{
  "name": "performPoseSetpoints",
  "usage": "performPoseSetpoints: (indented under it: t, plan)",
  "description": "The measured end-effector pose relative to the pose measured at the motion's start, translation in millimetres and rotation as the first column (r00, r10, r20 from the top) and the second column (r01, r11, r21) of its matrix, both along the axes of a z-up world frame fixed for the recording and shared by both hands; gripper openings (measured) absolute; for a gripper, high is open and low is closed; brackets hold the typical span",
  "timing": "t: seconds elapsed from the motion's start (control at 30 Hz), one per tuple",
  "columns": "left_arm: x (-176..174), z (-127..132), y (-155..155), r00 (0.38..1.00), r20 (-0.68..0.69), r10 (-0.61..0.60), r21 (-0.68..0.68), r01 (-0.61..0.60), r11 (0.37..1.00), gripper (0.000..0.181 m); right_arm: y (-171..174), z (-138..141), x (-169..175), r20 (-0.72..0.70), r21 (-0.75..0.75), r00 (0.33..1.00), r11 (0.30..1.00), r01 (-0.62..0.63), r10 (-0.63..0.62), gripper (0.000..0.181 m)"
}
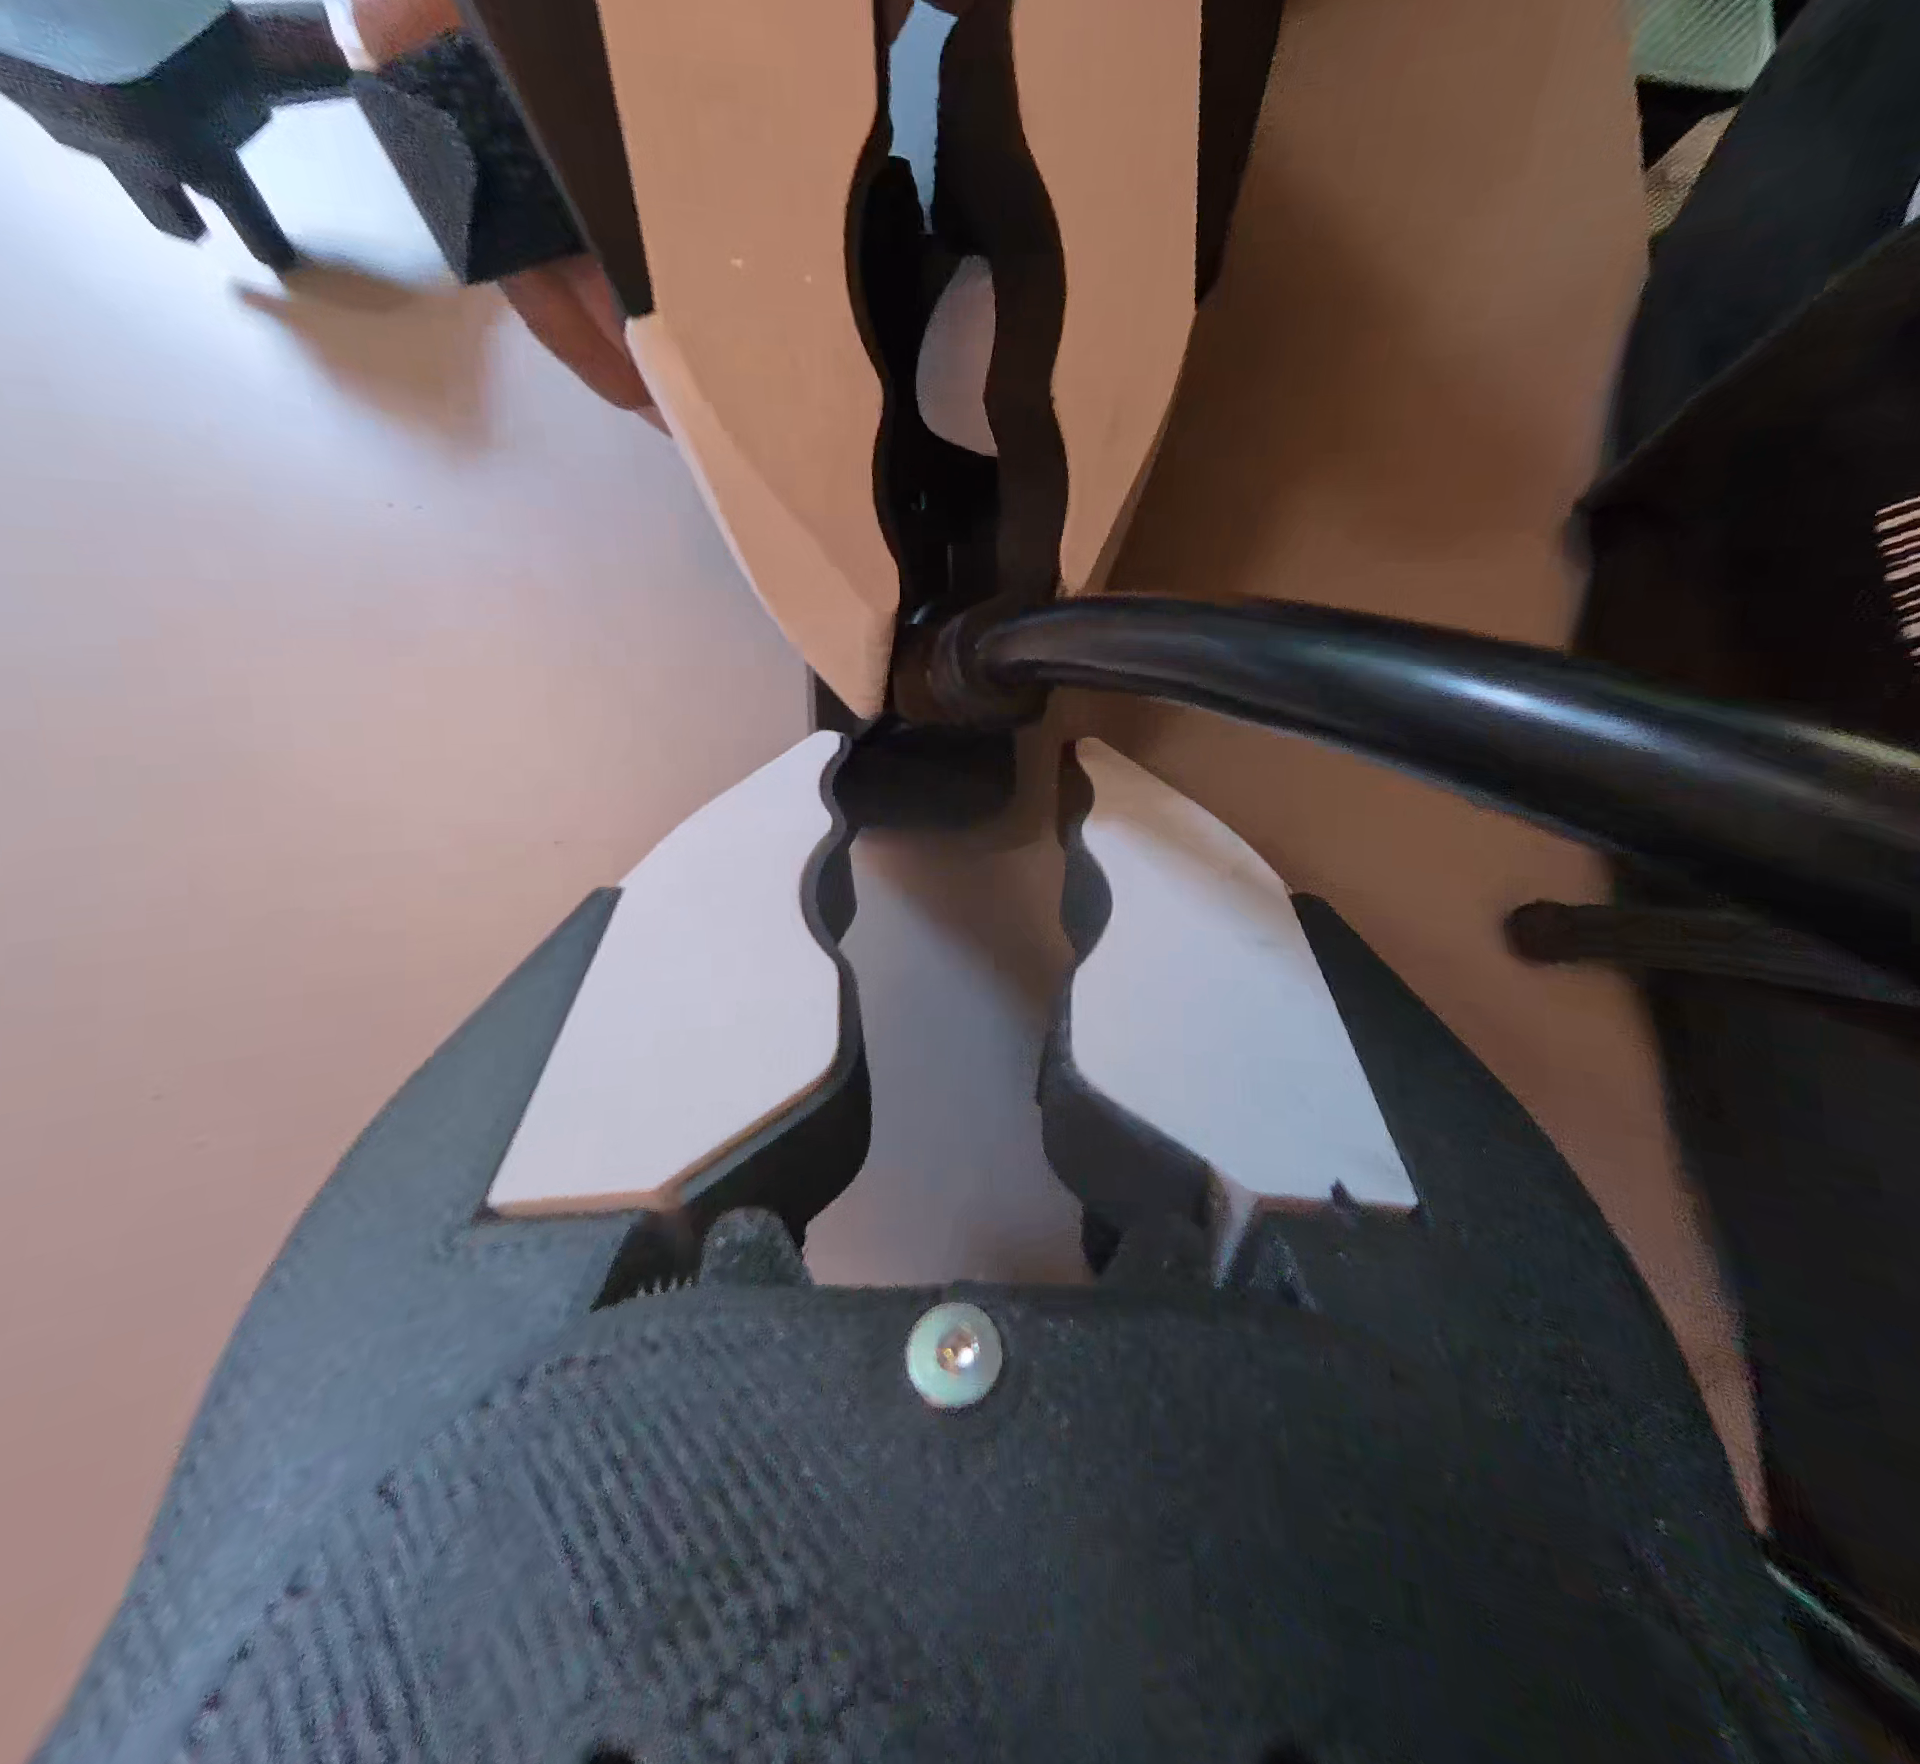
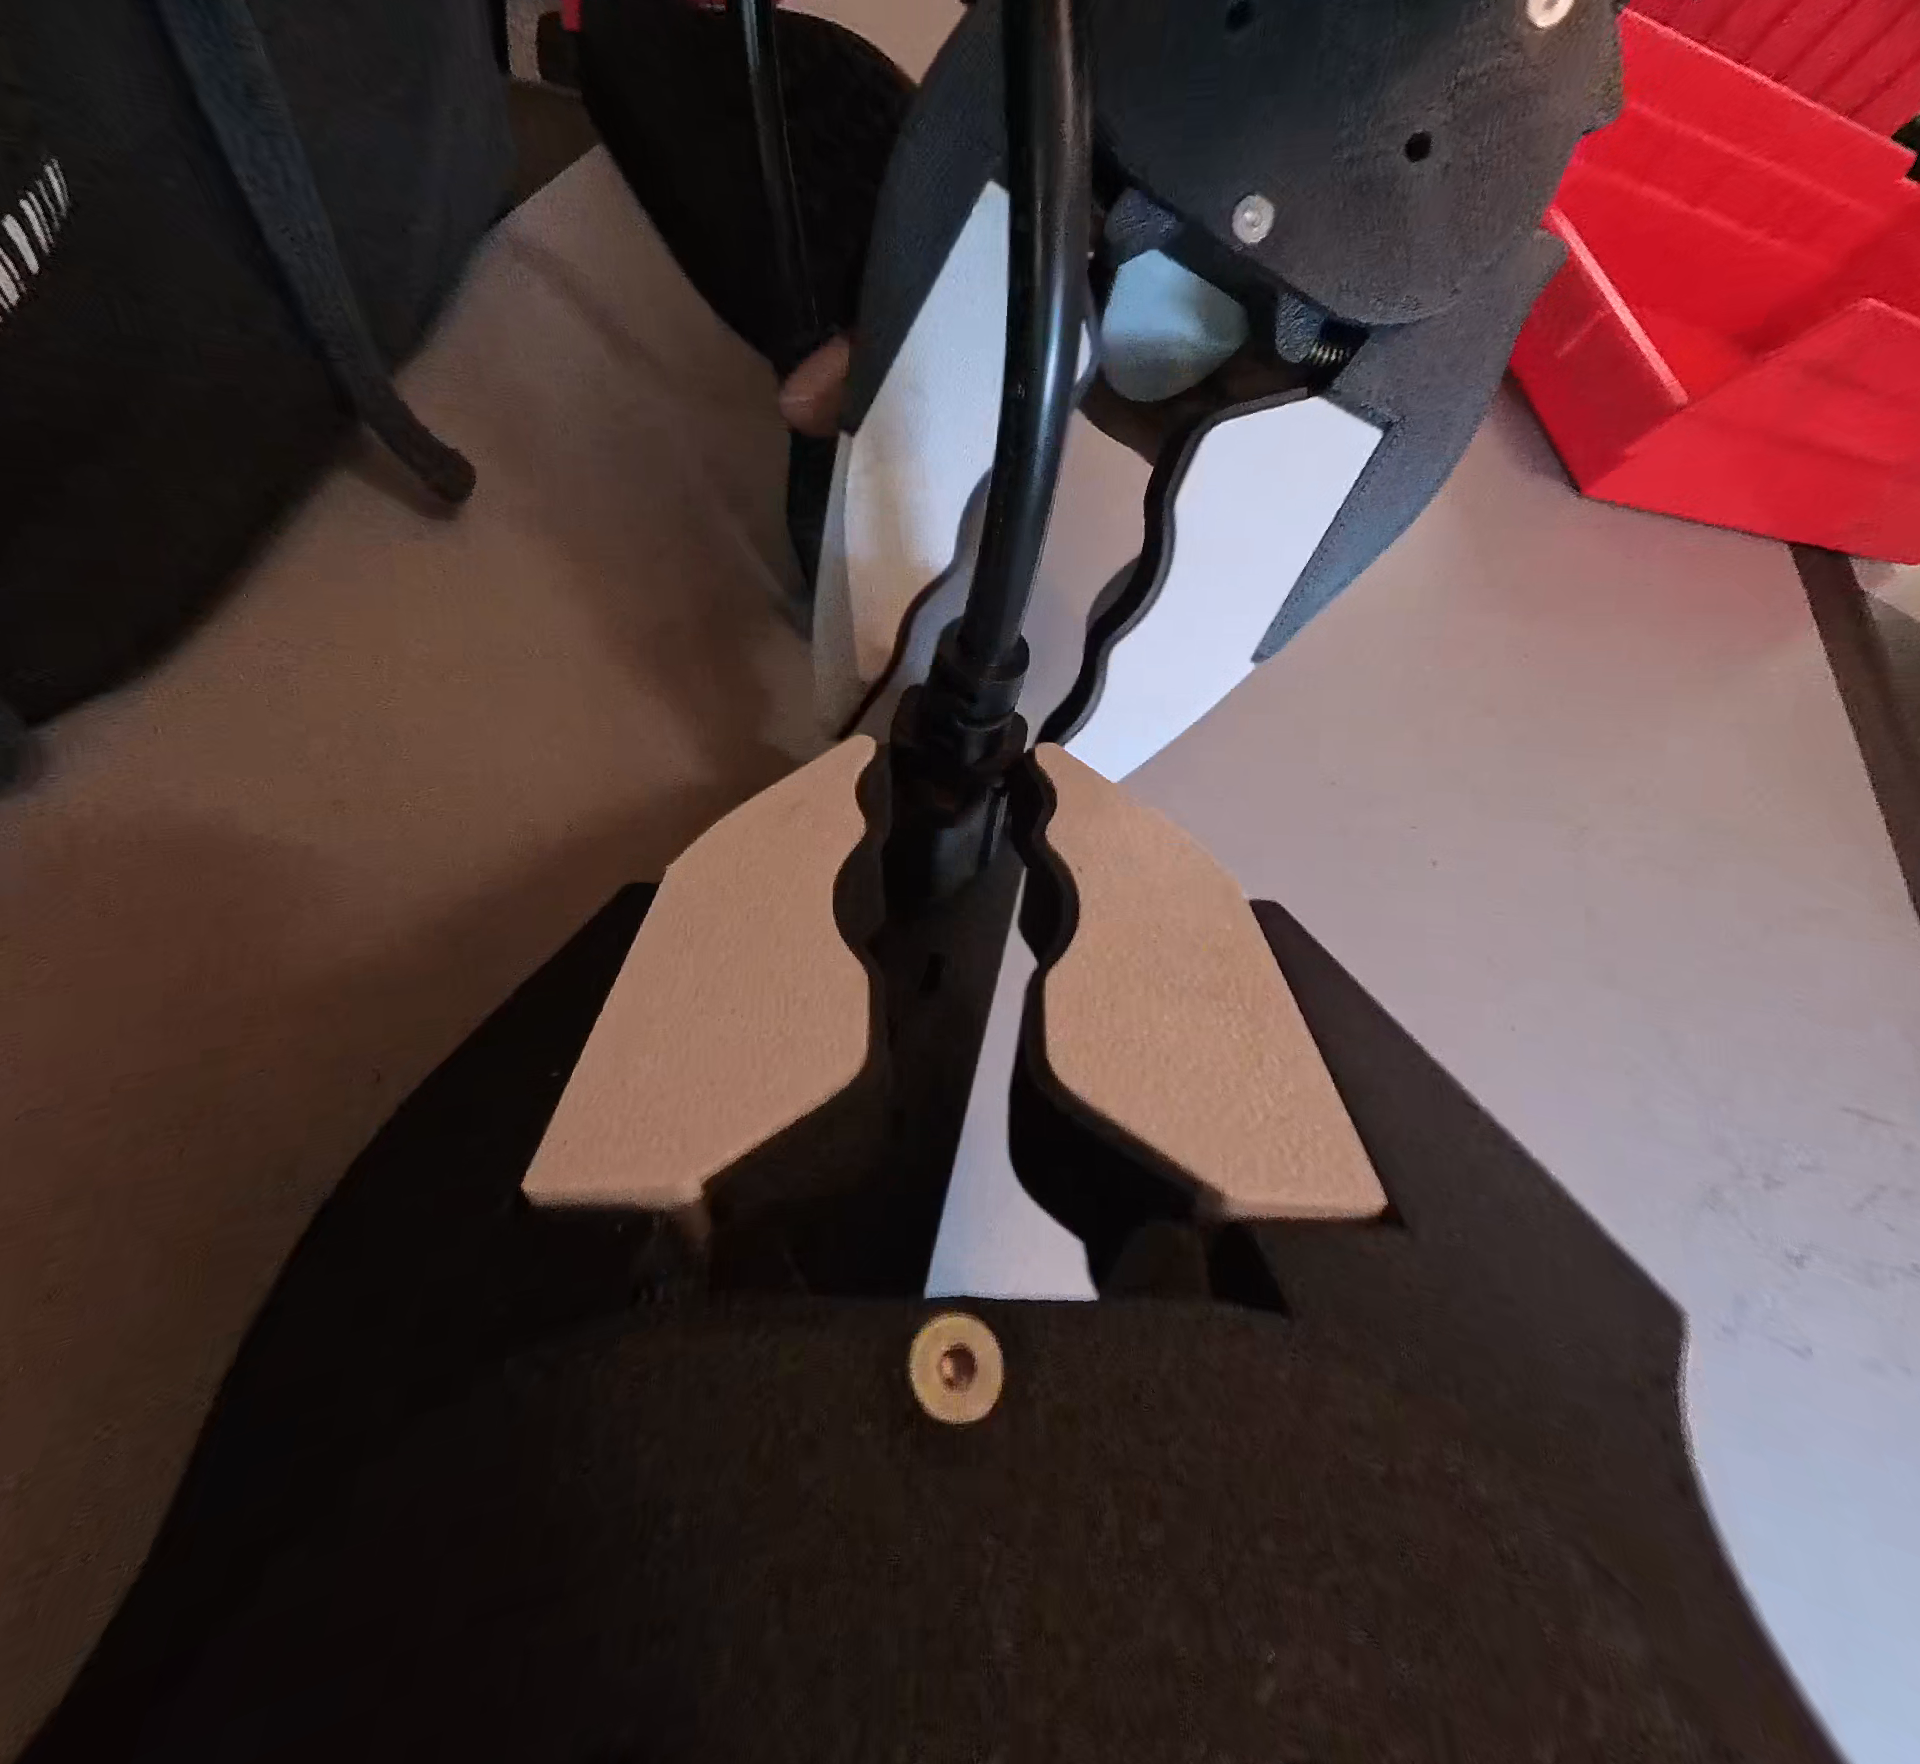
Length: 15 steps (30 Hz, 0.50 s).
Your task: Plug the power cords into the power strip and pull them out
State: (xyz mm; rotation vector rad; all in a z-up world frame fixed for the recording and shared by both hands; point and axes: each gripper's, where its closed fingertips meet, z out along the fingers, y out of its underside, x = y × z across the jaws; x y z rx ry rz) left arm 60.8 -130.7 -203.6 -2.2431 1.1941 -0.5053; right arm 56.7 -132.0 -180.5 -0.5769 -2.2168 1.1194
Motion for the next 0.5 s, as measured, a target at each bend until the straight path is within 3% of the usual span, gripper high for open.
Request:
performPoseSetpoints:
  t: [0.1,0.13,0.23,0.33,0.5]
  plan:
    - [2,1,4,1.000,-0.015,-0.010,-0.002,0.010,1.000,0.037,-3,0,0,-0.011,0.015,1.000,1.000,-0.021,0.021,0.022]
    - [0,-1,6,0.999,-0.043,-0.005,-0.006,0.005,1.000,0.045,-4,0,1,-0.009,0.020,1.000,0.999,-0.027,0.028,0.022]
    - [-2,-15,3,0.991,-0.131,-0.027,-0.005,0.026,1.000,0.047,-1,-2,-2,0.023,-0.016,1.000,1.000,0.012,-0.012,0.023]
    - [-3,-17,6,0.989,-0.144,-0.027,0.015,0.029,0.999,0.042,0,-3,-3,0.061,-0.055,0.998,0.998,0.026,-0.023,0.023]
    - [-4,-19,6,0.998,-0.057,0.031,-0.008,-0.031,0.999,0.042,5,-6,-9,0.310,-0.233,0.941,0.948,0.215,-0.138,0.022]
